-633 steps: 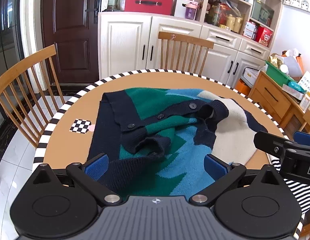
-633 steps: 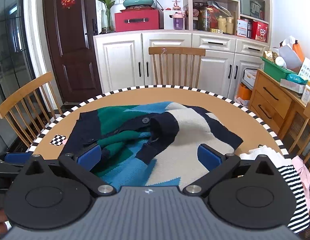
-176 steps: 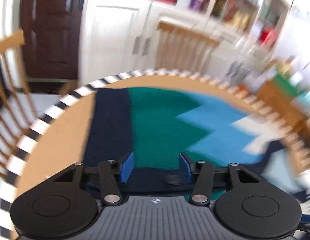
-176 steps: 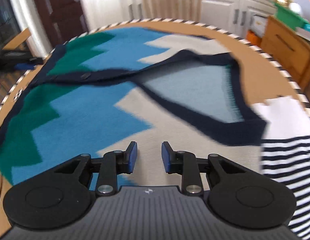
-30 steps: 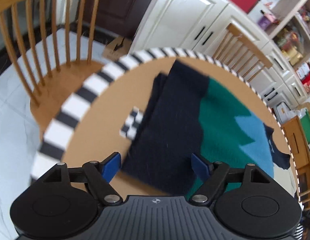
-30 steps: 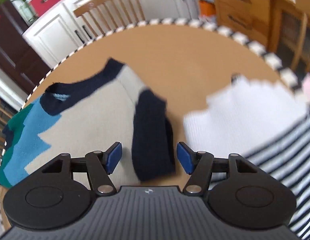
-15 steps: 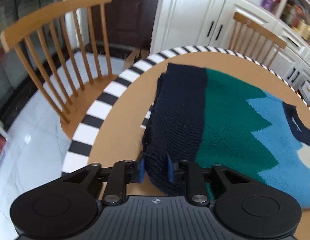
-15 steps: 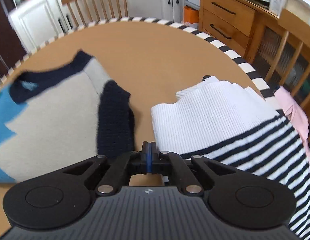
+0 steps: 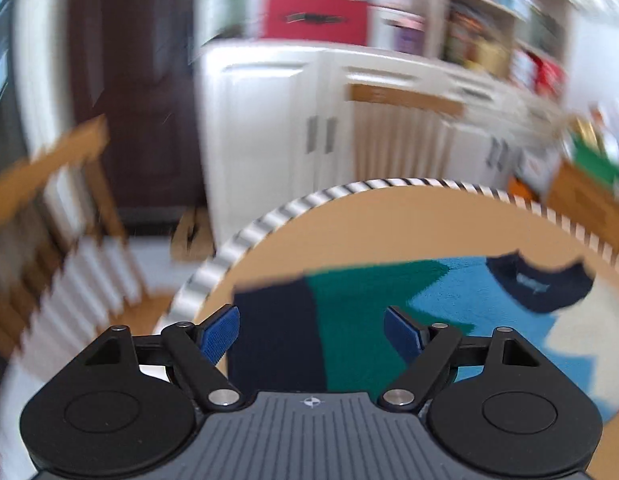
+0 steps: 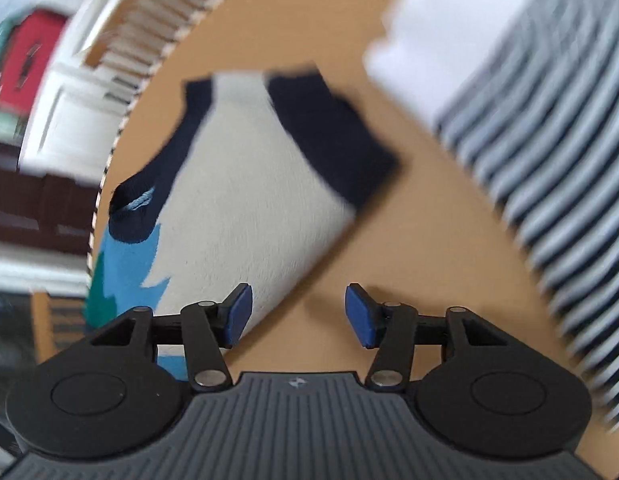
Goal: Fold clothes
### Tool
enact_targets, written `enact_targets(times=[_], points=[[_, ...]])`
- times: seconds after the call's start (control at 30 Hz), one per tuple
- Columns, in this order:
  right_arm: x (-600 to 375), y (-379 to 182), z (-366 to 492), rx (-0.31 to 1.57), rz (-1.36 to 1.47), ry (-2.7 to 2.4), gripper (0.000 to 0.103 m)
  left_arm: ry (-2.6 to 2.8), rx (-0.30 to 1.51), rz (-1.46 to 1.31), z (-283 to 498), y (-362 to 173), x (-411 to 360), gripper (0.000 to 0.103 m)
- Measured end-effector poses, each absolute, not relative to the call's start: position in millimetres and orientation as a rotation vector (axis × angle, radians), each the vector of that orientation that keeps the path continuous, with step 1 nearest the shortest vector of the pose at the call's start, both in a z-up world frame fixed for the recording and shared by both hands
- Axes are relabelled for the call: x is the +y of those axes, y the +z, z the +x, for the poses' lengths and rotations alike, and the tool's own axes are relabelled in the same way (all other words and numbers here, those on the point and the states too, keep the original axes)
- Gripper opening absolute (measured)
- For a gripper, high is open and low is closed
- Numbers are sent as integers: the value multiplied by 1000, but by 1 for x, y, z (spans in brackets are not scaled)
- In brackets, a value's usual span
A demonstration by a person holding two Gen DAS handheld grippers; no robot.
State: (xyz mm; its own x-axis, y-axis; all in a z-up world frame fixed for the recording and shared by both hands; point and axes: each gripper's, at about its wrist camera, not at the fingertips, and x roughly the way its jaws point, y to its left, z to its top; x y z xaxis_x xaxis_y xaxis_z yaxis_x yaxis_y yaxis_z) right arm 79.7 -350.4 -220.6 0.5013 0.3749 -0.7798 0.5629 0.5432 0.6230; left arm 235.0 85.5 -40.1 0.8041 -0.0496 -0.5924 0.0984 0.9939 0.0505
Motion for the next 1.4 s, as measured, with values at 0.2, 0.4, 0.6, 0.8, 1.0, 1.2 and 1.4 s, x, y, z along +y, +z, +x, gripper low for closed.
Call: enact_targets(times=[0.2, 0.4, 0.6, 0.8, 1.0, 1.2, 1.4], points=[[-317, -220, 96, 1053, 1012, -161, 52, -250, 677, 254, 332, -58, 68, 70], [-301, -225, 116, 1041, 938, -155, 17, -211, 1112, 59, 402, -109, 103, 65], [-322, -224, 193, 1042, 832, -144, 16, -262, 1287, 56, 365, -110, 119, 73], [-296, -221, 315, 1079, 677, -38, 20, -350, 1302, -39, 230, -115, 93, 81], [-236, -215, 349, 1079, 490, 38, 24, -383, 1190, -299, 146, -125, 55, 88], [-258, -185, 275, 976, 354, 147, 36, -279, 1173, -654, 140, -139, 101, 86], [-323, -190, 102, 1065, 636, 375, 64, -269, 1196, -795, 144, -136, 188, 88]])
